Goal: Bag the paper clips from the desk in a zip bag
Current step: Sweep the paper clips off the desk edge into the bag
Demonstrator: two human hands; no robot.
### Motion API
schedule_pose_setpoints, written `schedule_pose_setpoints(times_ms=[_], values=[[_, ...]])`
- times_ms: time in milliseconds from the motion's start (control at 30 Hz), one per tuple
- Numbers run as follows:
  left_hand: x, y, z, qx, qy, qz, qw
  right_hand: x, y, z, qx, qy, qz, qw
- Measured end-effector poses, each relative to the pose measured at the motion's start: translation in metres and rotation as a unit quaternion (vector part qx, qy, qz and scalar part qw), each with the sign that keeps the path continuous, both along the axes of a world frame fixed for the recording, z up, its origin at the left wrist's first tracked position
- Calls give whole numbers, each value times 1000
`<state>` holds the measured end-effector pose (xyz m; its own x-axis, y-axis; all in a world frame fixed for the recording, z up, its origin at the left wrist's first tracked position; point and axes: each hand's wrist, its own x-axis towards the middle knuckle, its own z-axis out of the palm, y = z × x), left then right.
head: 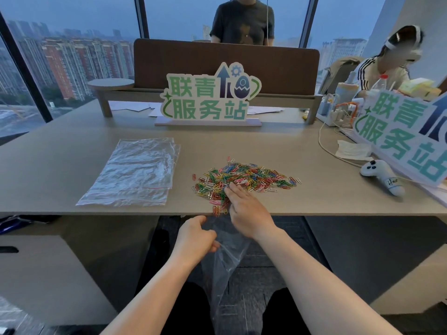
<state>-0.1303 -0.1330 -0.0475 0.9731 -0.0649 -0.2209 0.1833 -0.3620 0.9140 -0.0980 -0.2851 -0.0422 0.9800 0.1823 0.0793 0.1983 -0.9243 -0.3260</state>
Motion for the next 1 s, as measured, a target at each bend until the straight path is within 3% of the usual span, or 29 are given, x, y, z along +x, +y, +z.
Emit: schedule_pose_setpoints(times_ms=[600,733,867,1000], values=[[-2,11,3,10,-19,16,1000,-46,21,-12,27,-53,48,997],[-2,12,1,7,-21,16,1000,-58,26,-10,75,-71,58,993],[-2,14,1,0,-17,17,1000,-46,21,-3,116,-90,26,989],[-3,16,2,-4,-6,13,1000,-15,15,3,89,-52,5,995]])
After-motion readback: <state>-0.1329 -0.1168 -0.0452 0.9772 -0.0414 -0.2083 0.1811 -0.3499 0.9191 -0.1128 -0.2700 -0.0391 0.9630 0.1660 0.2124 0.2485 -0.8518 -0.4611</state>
